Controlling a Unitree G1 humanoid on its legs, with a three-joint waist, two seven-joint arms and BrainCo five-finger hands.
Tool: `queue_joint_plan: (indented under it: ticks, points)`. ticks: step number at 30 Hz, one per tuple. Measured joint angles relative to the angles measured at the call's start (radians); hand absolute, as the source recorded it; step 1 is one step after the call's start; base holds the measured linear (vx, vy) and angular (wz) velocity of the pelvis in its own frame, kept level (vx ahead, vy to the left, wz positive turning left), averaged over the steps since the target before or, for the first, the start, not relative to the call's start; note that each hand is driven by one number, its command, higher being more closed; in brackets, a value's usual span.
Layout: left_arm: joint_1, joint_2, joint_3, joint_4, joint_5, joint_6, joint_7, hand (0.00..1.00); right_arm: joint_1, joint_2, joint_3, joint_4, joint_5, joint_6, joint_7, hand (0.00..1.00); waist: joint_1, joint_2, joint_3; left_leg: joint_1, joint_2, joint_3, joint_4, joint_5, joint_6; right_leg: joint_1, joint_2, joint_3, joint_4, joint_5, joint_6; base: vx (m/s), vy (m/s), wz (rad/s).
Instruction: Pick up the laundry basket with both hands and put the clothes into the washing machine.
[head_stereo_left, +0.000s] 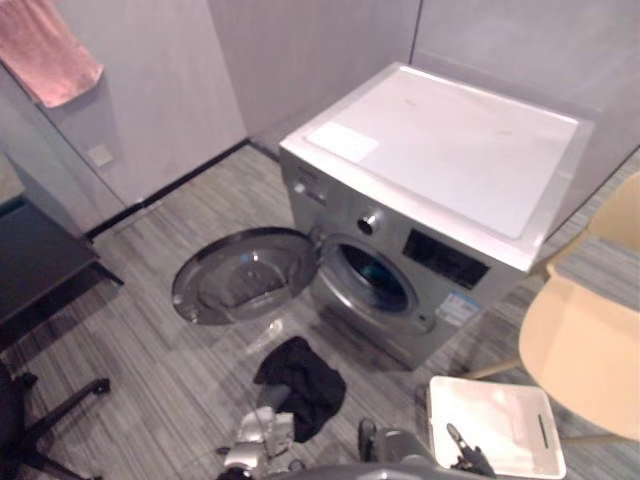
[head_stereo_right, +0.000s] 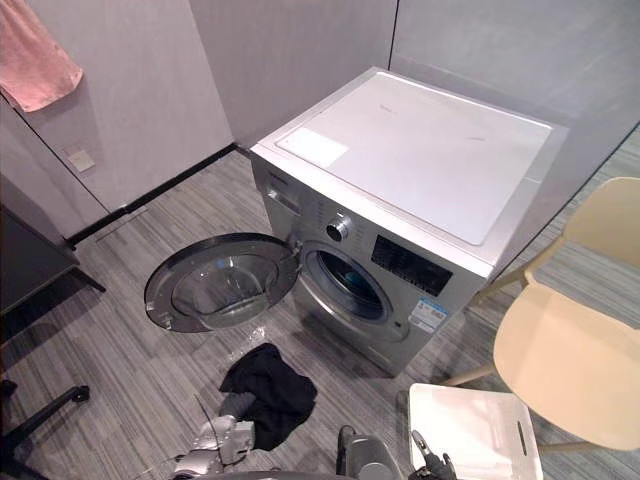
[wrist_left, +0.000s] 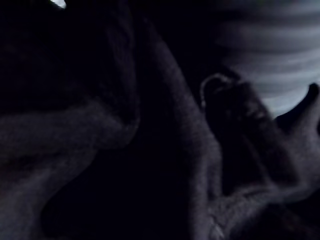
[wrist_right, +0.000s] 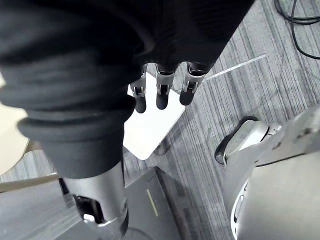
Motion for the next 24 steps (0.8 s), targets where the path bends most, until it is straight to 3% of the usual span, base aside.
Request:
queue_joint_plan:
  ticks: [1,2,4,7,8,10,12,13,14,15,17,18,21,24]
  points:
    - [0.007,-0.007,0.000,-0.002,0.008,0.004,0.000,1.00,0.018,0.005,-0.004,-0.026,0.013,-0.001,0.000,0.00,-0.001,-0.001,0.001,-0.031,0.043,-0.010,0.177,-0.069,-0.028,0.058,0.017,-0.009,-0.023,-0.019,0.000,0.23,-0.134,0.10]
    - [0.010,-0.011,0.003,-0.010,0.008,0.004,0.000,1.00,0.028,0.011,-0.003,-0.035,0.014,-0.002,0.000,0.00,0.001,-0.004,0.003,-0.075,0.074,-0.019,0.321,-0.097,-0.038,0.090,0.025,-0.013,-0.035,-0.030,0.002,0.25,-0.153,0.14]
    - [0.043,-0.027,0.012,-0.076,0.007,0.004,-0.001,1.00,0.034,0.011,0.021,-0.058,0.021,-0.001,-0.001,0.00,0.012,0.000,0.008,-0.265,0.178,-0.098,0.846,-0.049,-0.011,0.190,0.060,-0.009,-0.050,-0.058,-0.037,0.21,-0.067,-0.03]
    - [0.082,-0.029,0.012,-0.146,0.006,0.002,-0.011,1.00,0.025,-0.004,0.054,-0.070,0.020,-0.003,-0.006,0.00,0.038,0.012,0.005,-0.359,0.192,-0.108,1.013,-0.058,-0.010,0.263,0.066,0.050,-0.071,-0.082,-0.060,0.31,0.099,-0.55]
    - [0.090,-0.025,0.020,-0.168,0.005,0.000,-0.012,1.00,0.011,-0.003,0.056,-0.069,0.021,-0.002,-0.009,0.00,0.056,0.012,0.004,-0.382,0.191,-0.056,0.931,-0.073,0.012,0.277,0.051,0.088,-0.089,-0.075,-0.049,0.28,0.134,-0.82]
    - [0.094,-0.023,0.039,-0.169,0.005,-0.002,-0.012,1.00,-0.005,0.002,0.055,-0.067,0.020,-0.002,-0.011,0.00,0.058,0.005,0.006,-0.384,0.173,-0.022,0.756,-0.084,0.030,0.293,0.026,0.121,-0.102,-0.071,-0.042,0.30,0.179,-0.66]
    - [0.102,-0.023,0.056,-0.169,-0.008,-0.002,-0.009,1.00,-0.025,0.010,0.054,-0.069,0.019,-0.003,-0.014,0.00,0.062,-0.011,0.013,-0.372,0.128,-0.041,0.492,-0.074,0.028,0.297,-0.021,0.162,-0.103,-0.072,-0.013,0.34,0.251,-0.64]
    - [0.109,-0.024,0.056,-0.169,-0.014,-0.003,-0.002,1.00,-0.025,0.009,0.052,-0.066,0.018,-0.004,-0.016,0.00,0.064,-0.011,0.012,-0.350,0.097,-0.113,0.310,-0.012,0.033,0.296,-0.044,0.192,-0.098,-0.083,0.019,0.40,0.427,-0.90]
    - [0.119,-0.029,0.056,-0.164,-0.015,-0.006,0.003,1.00,-0.025,-0.016,0.057,-0.066,0.007,-0.005,-0.019,0.00,0.072,0.026,0.004,-0.341,0.104,-0.221,0.186,0.202,0.066,0.292,-0.050,0.238,-0.075,-0.120,0.073,0.39,0.460,-0.93]
    - [0.119,-0.027,0.056,-0.155,-0.016,-0.005,0.004,1.00,-0.031,-0.020,0.059,-0.058,0.005,-0.007,-0.020,0.00,0.074,0.022,0.006,-0.333,0.091,-0.243,0.201,0.165,-0.010,0.287,-0.056,0.253,-0.056,-0.141,0.094,0.31,0.406,-0.69]
    - [0.096,0.001,0.056,-0.129,-0.034,-0.007,0.011,1.00,-0.036,-0.016,0.065,-0.041,-0.002,-0.008,-0.018,0.00,0.053,-0.022,0.012,-0.339,0.040,-0.221,0.227,0.140,0.011,0.252,-0.119,0.275,-0.007,-0.150,0.104,0.15,0.328,-0.21]
    - [0.081,0.022,0.056,-0.121,-0.036,-0.007,0.021,1.00,-0.034,-0.014,0.062,-0.028,-0.002,-0.009,-0.019,0.00,0.058,-0.031,0.011,-0.335,0.036,-0.195,0.242,0.100,0.018,0.252,-0.131,0.307,-0.010,-0.141,0.118,0.11,0.341,-0.37]
    - [0.082,0.070,0.045,-0.115,-0.036,-0.008,0.026,1.00,-0.034,-0.010,0.065,-0.008,-0.002,-0.008,-0.014,0.00,0.053,-0.039,0.002,-0.317,0.030,-0.138,0.218,0.072,0.015,0.245,-0.148,0.346,-0.042,-0.103,0.158,0.00,0.223,-0.53]
    - [0.056,0.092,-0.026,-0.092,-0.036,-0.016,0.023,1.00,-0.025,-0.013,0.045,0.013,0.012,-0.010,-0.005,0.00,0.052,-0.035,-0.002,-0.328,0.025,-0.092,0.230,0.055,0.020,0.234,-0.186,0.366,-0.108,-0.092,0.174,-0.08,0.116,-0.46]
